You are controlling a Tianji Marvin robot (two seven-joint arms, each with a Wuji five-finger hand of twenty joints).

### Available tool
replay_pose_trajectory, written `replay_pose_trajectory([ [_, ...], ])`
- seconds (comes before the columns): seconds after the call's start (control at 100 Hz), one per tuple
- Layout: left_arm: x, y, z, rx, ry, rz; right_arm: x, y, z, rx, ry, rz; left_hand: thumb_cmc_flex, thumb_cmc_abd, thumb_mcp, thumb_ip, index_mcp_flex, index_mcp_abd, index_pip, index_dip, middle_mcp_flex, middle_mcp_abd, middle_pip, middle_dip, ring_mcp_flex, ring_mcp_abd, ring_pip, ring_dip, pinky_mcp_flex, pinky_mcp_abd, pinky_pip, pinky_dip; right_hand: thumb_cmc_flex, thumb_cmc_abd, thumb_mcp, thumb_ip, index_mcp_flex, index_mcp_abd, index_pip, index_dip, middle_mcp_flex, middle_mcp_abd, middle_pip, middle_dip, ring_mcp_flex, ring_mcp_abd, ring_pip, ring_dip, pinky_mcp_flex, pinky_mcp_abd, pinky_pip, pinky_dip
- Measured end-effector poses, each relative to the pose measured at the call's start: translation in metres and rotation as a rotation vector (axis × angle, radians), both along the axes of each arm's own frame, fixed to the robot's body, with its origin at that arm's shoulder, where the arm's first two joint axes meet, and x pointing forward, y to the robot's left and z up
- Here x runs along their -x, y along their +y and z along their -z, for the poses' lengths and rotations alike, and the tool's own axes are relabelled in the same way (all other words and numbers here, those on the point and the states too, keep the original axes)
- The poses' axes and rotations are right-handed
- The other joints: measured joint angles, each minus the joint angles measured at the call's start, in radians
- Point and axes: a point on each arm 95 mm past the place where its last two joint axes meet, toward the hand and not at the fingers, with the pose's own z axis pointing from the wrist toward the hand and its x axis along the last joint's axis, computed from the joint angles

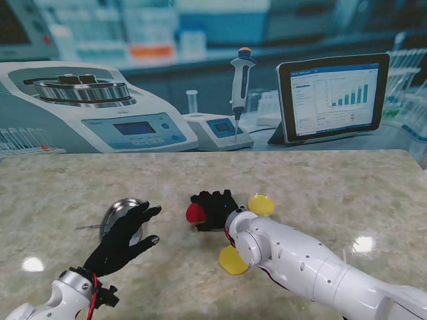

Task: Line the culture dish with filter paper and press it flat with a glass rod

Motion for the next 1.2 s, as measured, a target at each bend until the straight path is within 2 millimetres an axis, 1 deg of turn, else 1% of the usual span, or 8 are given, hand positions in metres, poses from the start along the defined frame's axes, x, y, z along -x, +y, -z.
replay_pose_trajectory([
  [0.16,0.0000,0.0005,-0.0001,-0.001,0.000,-0.003,0.0009,0.0014,0.0008,0.012,0.007,-0.010,0.000,0.000,0.000,0.000,0.000,0.000,0.002,0.000,0.000,0.000,0.000,0.000,0.000,0.000,0.000,0.000,0.000,0.000,0.000,0.000,0.000,-0.023,0.013,0.000,0.003,0.003,0.008,0.001,0.000,0.000,0.001,0.000,0.000,0.000,0.000,0.000,0.000,0.000,0.000,0.000],
  [0.37,0.0002,0.0009,-0.0001,0.000,0.004,-0.005,0.0012,0.0024,0.0012,0.021,0.010,-0.014,0.000,0.000,0.000,0.000,0.000,0.000,0.002,0.000,0.000,0.000,0.000,0.017,0.000,0.000,0.000,0.001,0.000,0.000,0.000,0.000,0.000,-0.023,0.023,-0.006,0.020,0.008,0.010,0.003,0.000,0.000,0.014,0.000,0.000,0.000,0.000,0.000,0.000,0.000,0.000,0.000],
  [0.67,0.0008,0.0023,0.0004,-0.002,0.007,-0.010,0.0009,0.0025,0.0032,0.033,-0.011,-0.014,0.000,0.000,0.000,0.000,0.000,0.000,0.002,0.000,0.000,0.000,0.000,0.017,0.000,0.000,0.000,0.001,0.000,0.000,0.000,0.000,0.001,-0.023,0.048,-0.007,0.009,-0.002,0.105,0.103,0.000,0.000,0.047,0.033,0.000,0.000,0.003,0.022,0.016,0.000,0.009,0.006],
  [0.71,0.0009,0.0025,0.0005,-0.003,0.008,-0.011,0.0007,0.0025,0.0034,0.033,-0.016,-0.013,0.000,0.000,0.000,0.000,0.000,0.000,0.003,0.000,0.000,0.000,0.000,0.017,0.000,0.000,0.000,0.001,0.000,0.000,0.000,0.000,0.001,-0.023,0.048,-0.007,-0.002,-0.003,0.094,0.116,0.000,0.000,0.063,0.042,0.001,0.000,0.036,0.029,0.019,0.000,0.019,0.014],
  [0.89,0.0015,0.0034,0.0009,-0.003,0.011,-0.014,-0.0007,0.0032,0.0052,0.028,-0.030,-0.005,0.000,0.000,0.000,0.000,0.000,0.000,0.003,0.000,0.000,0.000,0.000,0.017,0.000,0.000,0.000,0.001,0.000,0.000,0.000,0.000,0.001,-0.024,0.058,-0.007,-0.013,-0.004,0.134,0.173,0.000,0.000,0.083,0.080,0.001,0.000,0.031,0.036,0.027,0.000,0.039,0.027],
  [0.96,0.0015,0.0040,0.0009,-0.003,0.011,-0.016,-0.0008,0.0038,0.0060,0.031,-0.031,-0.004,0.000,0.000,0.000,0.000,0.000,0.000,0.003,0.000,0.000,0.000,0.000,0.017,0.000,0.000,0.000,0.001,0.000,0.000,0.000,0.000,0.001,-0.024,0.058,-0.007,-0.013,-0.004,0.132,0.176,0.000,0.000,0.084,0.085,0.002,0.000,0.057,0.038,0.030,0.000,0.044,0.028],
  [1.03,0.0015,0.0045,0.0009,-0.004,0.011,-0.017,-0.0011,0.0042,0.0067,0.033,-0.033,-0.001,0.000,0.000,0.000,0.000,0.000,0.000,0.003,0.000,0.000,0.000,0.000,0.017,0.000,0.000,0.000,0.001,0.000,0.000,0.000,0.000,0.001,-0.024,0.058,-0.007,-0.023,-0.002,0.089,0.237,0.000,0.000,0.086,0.111,0.002,0.000,0.057,0.045,0.031,0.000,0.046,0.039],
  [1.2,0.0015,0.0059,0.0007,-0.004,0.011,-0.021,-0.0022,0.0047,0.0082,0.036,-0.031,0.009,0.000,0.000,0.000,0.000,0.000,0.000,0.003,0.000,0.000,0.000,0.000,0.017,0.000,0.000,0.000,0.001,0.000,0.000,0.000,0.000,0.001,-0.024,0.058,-0.007,-0.023,0.013,0.027,0.246,0.000,0.000,0.086,0.113,0.002,0.006,0.057,0.045,0.035,0.000,0.054,0.040],
])
